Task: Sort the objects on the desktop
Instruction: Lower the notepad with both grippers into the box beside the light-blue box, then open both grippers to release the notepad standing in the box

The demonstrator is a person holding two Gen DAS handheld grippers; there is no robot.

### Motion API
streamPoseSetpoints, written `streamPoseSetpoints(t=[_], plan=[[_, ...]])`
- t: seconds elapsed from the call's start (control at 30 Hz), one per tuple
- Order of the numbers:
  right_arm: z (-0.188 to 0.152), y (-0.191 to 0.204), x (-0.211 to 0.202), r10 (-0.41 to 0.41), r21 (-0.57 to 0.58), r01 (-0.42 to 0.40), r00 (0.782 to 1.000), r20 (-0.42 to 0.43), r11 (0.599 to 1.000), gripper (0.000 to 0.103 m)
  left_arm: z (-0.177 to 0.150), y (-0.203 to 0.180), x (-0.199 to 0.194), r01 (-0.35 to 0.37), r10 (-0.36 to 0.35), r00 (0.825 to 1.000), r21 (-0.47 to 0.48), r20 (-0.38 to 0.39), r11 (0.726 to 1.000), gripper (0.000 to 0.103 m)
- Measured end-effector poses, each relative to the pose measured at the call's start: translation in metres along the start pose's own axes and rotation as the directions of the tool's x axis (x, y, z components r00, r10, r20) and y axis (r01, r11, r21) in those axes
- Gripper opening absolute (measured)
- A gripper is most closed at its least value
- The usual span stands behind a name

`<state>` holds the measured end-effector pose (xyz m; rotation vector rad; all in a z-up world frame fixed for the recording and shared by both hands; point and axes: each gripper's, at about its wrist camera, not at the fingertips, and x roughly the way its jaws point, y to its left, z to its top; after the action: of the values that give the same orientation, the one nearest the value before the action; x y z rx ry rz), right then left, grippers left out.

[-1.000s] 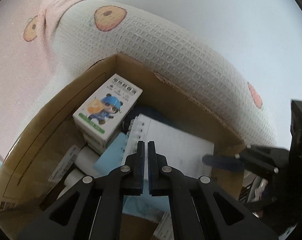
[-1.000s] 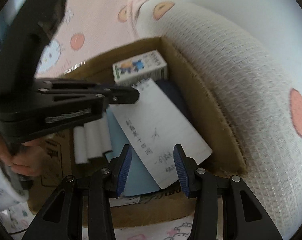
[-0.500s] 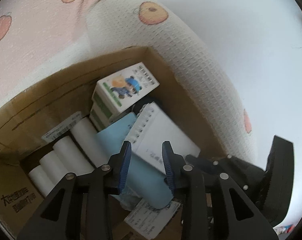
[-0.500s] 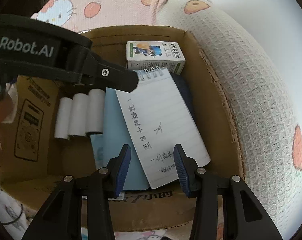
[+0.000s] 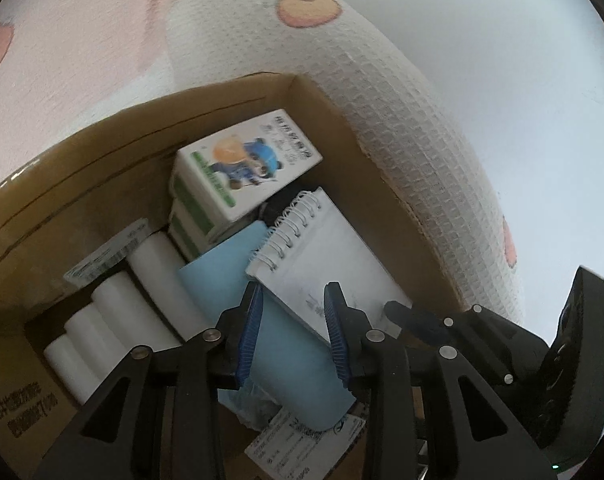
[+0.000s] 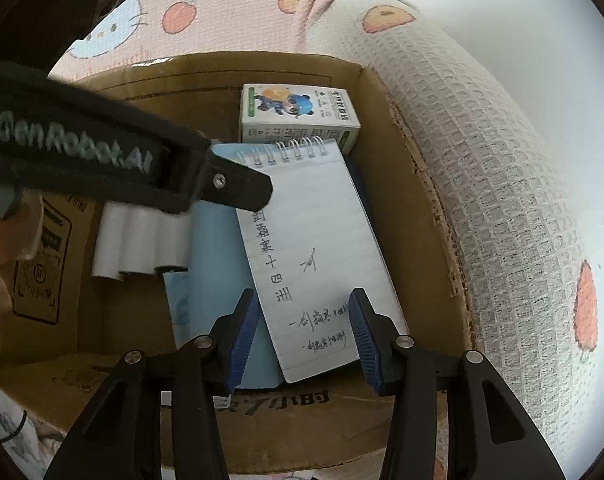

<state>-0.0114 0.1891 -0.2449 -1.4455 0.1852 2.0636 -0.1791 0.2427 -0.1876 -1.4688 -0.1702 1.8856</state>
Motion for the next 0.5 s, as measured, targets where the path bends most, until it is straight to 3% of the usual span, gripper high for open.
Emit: streamPoseSetpoints(t=[0.17, 0.27, 0.43, 0.5], plan=[[0.006, -0.009, 0.002, 0.004, 0.058, -0.004, 1.000, 0.006, 0.998, 0.043, 0.006, -0.007, 0.013, 0.010, -0.009, 1.000, 0.034, -0.012, 0.999, 0.020], [0.009, -0.014, 0.005, 0.001, 0.085, -0.002, 1.000, 0.003, 0.996, 0.044, 0.008, -0.011, 0.019, -0.025, 0.025, 1.000, 0.063, -0.009, 0.998, 0.020], [0.011, -0.014, 0.004, -0.005, 0.084, 0.003, 1.000, 0.013, 0.996, 0.044, 0.010, -0.008, 0.015, -0.016, 0.017, 1.000, 0.063, -0.005, 0.998, 0.020], [0.011, -0.015, 0.002, 0.005, 0.097, -0.006, 1.000, 0.014, 0.995, 0.044, 0.014, -0.007, 0.007, -0.046, 0.045, 0.999, 0.062, 0.021, 0.997, 0.024]])
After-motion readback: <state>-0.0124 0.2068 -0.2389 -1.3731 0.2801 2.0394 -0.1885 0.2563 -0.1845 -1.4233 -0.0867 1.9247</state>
